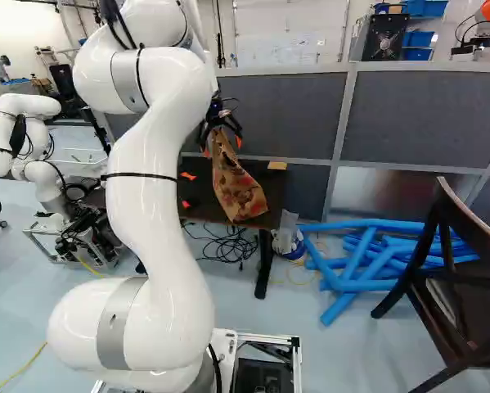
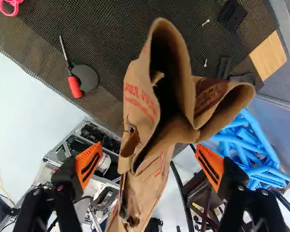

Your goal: Pick up the bag on the ground and place it on the table

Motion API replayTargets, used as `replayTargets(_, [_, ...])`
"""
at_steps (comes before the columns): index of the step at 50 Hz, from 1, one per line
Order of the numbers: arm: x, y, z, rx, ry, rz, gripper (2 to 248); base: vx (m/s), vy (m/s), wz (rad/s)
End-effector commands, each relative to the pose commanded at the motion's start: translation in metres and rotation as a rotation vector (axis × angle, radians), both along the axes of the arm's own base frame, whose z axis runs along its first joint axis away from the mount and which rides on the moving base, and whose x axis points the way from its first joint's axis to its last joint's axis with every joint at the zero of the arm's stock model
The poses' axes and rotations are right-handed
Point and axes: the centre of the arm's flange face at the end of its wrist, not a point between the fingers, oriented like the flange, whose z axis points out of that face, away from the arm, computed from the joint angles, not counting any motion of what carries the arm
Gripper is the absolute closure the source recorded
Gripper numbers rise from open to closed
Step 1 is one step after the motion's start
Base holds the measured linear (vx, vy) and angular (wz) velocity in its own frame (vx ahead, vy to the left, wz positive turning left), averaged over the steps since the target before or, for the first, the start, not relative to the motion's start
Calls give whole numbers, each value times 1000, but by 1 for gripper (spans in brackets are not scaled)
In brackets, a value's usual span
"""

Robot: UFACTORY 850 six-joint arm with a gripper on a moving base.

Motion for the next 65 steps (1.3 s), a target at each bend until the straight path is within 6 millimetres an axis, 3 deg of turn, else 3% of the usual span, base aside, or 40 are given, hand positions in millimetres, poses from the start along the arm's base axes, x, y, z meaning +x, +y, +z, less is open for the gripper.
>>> replayTargets(28, [-35,8,44,49,-19,-6,3,0,0,0])
replayTargets(65, [-81,-16,102,57,-84,-33,3,0,0,0])
